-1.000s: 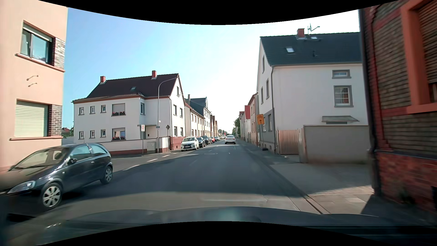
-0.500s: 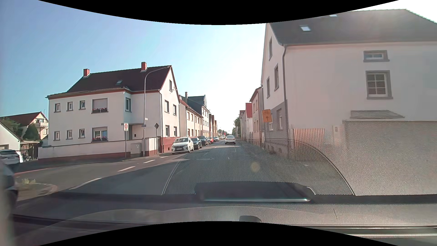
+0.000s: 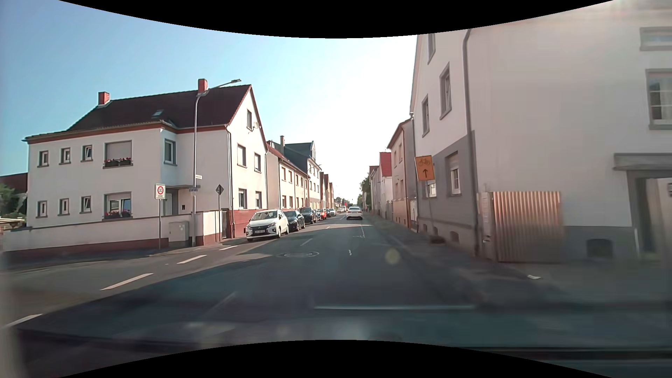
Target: Follow the waypoints while adhering to traffic rules and regulations
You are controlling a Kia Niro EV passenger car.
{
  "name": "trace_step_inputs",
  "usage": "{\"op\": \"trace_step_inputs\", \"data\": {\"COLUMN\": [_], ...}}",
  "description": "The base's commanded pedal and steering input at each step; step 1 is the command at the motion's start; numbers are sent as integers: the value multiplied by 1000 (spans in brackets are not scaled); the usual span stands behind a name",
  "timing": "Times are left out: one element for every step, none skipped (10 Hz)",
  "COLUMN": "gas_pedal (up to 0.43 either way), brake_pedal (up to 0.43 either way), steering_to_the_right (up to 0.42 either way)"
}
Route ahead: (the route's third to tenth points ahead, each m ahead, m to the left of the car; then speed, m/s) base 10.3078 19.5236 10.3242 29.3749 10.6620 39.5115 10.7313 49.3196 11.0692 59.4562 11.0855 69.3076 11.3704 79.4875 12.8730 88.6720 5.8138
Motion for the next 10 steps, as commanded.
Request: {"op": "trace_step_inputs", "data": {"gas_pedal": [0,0,0,0,0,0,0,0,0,0], "brake_pedal": [238,238,226,220,213,207,195,177,165,159], "steering_to_the_right": [-51,-70,-98,-124,-154,-181,-207,-234,-265,-295]}}
